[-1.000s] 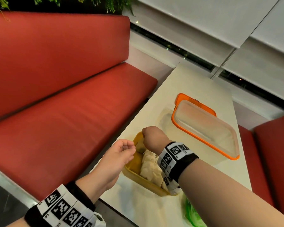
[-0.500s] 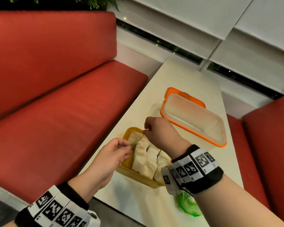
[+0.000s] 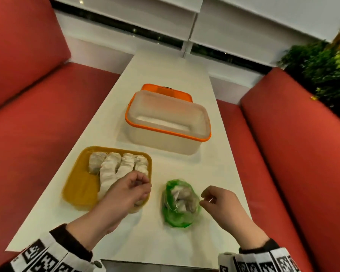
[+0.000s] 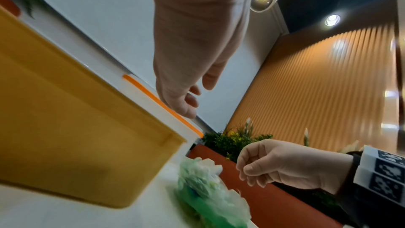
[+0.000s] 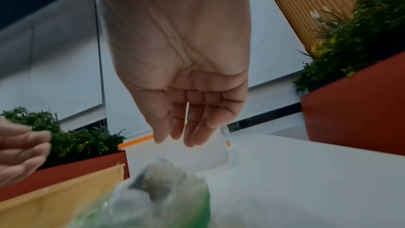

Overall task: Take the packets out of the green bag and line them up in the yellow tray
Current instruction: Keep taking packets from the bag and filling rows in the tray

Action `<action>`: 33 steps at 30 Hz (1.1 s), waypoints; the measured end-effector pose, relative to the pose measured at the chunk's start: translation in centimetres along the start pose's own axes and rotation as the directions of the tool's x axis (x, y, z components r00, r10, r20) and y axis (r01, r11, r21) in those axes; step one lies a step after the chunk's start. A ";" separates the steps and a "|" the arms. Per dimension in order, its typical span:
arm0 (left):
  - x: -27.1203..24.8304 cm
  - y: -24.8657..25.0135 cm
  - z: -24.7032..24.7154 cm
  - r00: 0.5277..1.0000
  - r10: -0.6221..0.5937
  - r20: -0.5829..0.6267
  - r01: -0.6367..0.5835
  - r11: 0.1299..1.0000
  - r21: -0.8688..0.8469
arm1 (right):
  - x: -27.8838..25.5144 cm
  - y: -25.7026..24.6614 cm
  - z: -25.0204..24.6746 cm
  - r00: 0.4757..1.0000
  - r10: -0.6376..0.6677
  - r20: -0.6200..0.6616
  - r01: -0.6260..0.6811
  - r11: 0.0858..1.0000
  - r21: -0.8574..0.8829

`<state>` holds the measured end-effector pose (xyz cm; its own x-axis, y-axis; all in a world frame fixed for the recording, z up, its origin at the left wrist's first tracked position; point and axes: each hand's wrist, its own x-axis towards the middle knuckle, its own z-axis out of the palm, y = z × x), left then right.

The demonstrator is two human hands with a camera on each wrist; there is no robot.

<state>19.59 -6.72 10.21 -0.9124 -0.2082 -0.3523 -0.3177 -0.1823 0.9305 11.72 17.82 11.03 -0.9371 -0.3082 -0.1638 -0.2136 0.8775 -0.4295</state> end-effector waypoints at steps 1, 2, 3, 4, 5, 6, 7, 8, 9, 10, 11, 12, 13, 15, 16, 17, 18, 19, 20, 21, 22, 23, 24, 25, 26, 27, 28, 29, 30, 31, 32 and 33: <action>0.2 -0.1 1.0 1.000 0.011 0.025 -0.012 0.999 0.039 | -0.2 0.6 0.5 1.000 0.004 0.007 -0.004 1.000 -0.003; 0.4 -0.2 1.8 0.999 0.026 0.044 -0.030 0.996 0.081 | -0.3 1.0 1.0 1.000 -0.002 0.013 0.002 1.000 -0.010; 0.7 -0.3 2.6 0.997 0.043 0.062 -0.050 0.990 0.129 | -0.3 1.3 1.4 1.000 -0.016 0.011 0.017 1.000 -0.014; 0.8 -0.5 3.3 0.995 0.062 0.076 -0.075 0.981 0.179 | -0.2 1.2 1.7 0.999 -0.040 0.007 0.040 0.999 -0.012; 1.0 -0.8 4.0 0.993 0.078 0.088 -0.097 0.967 0.234 | 0.0 1.2 2.0 0.997 -0.076 -0.004 0.076 0.997 -0.006; 1.1 -1.0 4.7 0.991 0.089 0.100 -0.115 0.949 0.293 | 0.3 1.1 2.2 0.992 -0.121 -0.018 0.121 0.993 0.001; 1.3 -1.2 5.4 0.989 0.095 0.111 -0.128 0.928 0.350 | 0.7 0.9 2.4 0.984 -0.175 -0.030 0.175 0.985 -0.007; 1.4 -1.5 6.0 0.988 0.094 0.122 -0.136 0.907 0.399 | 1.1 0.7 2.6 0.974 -0.223 -0.030 0.223 0.974 -0.029; 1.4 -1.7 6.4 0.987 0.092 0.128 -0.139 0.889 0.435 | 1.6 0.4 2.9 0.964 -0.265 -0.022 0.263 0.963 -0.059; 1.6 -1.9 6.7 0.988 0.086 0.130 -0.137 0.877 0.460 | 2.0 0.0 3.1 0.954 -0.299 -0.007 0.298 0.951 -0.088; 1.7 -2.1 6.9 0.989 0.078 0.126 -0.129 0.870 0.475 | 2.4 -0.4 3.4 0.943 -0.332 0.009 0.331 0.937 -0.115; 1.8 -2.2 7.0 0.990 0.070 0.121 -0.121 0.867 0.484 | 2.7 -0.7 3.7 0.934 -0.357 0.024 0.357 0.924 -0.141; 1.8 -2.3 7.0 0.991 0.064 0.114 -0.112 0.866 0.488 | 3.0 -0.7 4.1 0.926 -0.376 0.019 0.374 0.914 -0.158; 1.9 -2.5 7.0 0.994 0.054 0.095 -0.094 0.864 0.494 | 3.6 -0.4 4.8 0.913 -0.408 -0.024 0.399 0.903 -0.157; 1.9 -2.6 7.0 0.995 0.053 0.088 -0.090 0.863 0.498 | 3.7 -0.3 4.8 0.917 -0.398 -0.039 0.391 0.913 -0.116; 1.9 -2.7 6.9 0.995 0.054 0.087 -0.091 0.860 0.502 | 3.6 -0.1 4.7 0.927 -0.370 -0.058 0.367 0.929 -0.050; 1.8 -2.8 6.9 0.995 0.057 0.087 -0.094 0.858 0.505 | 3.6 0.1 4.3 0.938 -0.340 -0.072 0.343 0.939 0.033; 1.8 -2.9 6.9 0.994 0.061 0.088 -0.098 0.857 0.507 | 3.5 0.3 3.9 0.947 -0.312 -0.082 0.320 0.939 0.127; 1.8 -3.0 6.9 0.994 0.064 0.089 -0.100 0.855 0.509 | 3.3 0.3 3.5 0.954 -0.287 -0.090 0.300 0.929 0.217; 1.7 -3.0 6.9 0.994 0.067 0.089 -0.103 0.853 0.512 | 3.1 0.4 3.0 0.960 -0.266 -0.093 0.281 0.916 0.287; 1.6 -3.1 6.9 0.993 0.069 0.092 -0.107 0.848 0.518 | 2.9 0.4 2.5 0.967 -0.240 -0.088 0.256 0.907 0.335; 1.5 -3.1 7.0 0.993 0.069 0.098 -0.111 0.844 0.525 | 2.8 0.5 2.2 0.975 -0.210 -0.071 0.221 0.899 0.377; 1.4 -3.1 7.1 0.992 0.072 0.105 -0.117 0.838 0.532 | 2.8 0.6 1.9 0.983 -0.175 -0.053 0.180 0.885 0.429; 1.3 -3.1 7.2 0.991 0.078 0.112 -0.126 0.832 0.540 | 2.9 0.8 1.7 0.990 -0.138 -0.034 0.137 0.862 0.487; 1.2 -3.1 7.3 0.990 0.089 0.114 -0.137 0.830 0.541 | 2.9 1.0 1.6 0.994 -0.107 -0.013 0.097 0.828 0.552; 1.2 -2.9 7.5 0.988 0.104 0.111 -0.147 0.835 0.531 | 3.0 1.2 1.4 0.996 -0.085 0.017 0.057 0.784 0.618; 1.2 -2.7 7.6 0.987 0.123 0.105 -0.159 0.846 0.509 | 2.9 1.2 1.2 0.996 -0.076 0.056 0.018 0.737 0.675; 1.2 -2.4 7.8 0.985 0.141 0.101 -0.172 0.859 0.482 | 2.8 1.3 0.9 0.992 -0.084 0.094 -0.008 0.699 0.715; 1.2 -2.1 8.0 0.982 0.158 0.104 -0.188 0.870 0.455 | 2.8 1.3 0.7 0.987 -0.106 0.122 -0.018 0.675 0.737; 1.2 -1.8 8.3 0.978 0.174 0.114 -0.207 0.877 0.433 | 2.7 1.3 0.5 0.981 -0.132 0.144 -0.020 0.667 0.745; 1.3 -1.4 8.5 0.973 0.192 0.128 -0.228 0.880 0.417 | 2.6 1.2 0.2 0.973 -0.161 0.163 -0.016 0.663 0.748; 1.3 -1.0 8.8 0.969 0.201 0.143 -0.242 0.879 0.411 | 2.5 1.2 0.0 0.967 -0.182 0.178 -0.013 0.664 0.748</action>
<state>16.44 1.65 9.65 -0.9849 -0.1013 -0.1405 -0.1640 0.2851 0.9444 9.10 18.09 10.08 -0.8184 -0.5231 -0.2381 0.0767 0.3113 -0.9472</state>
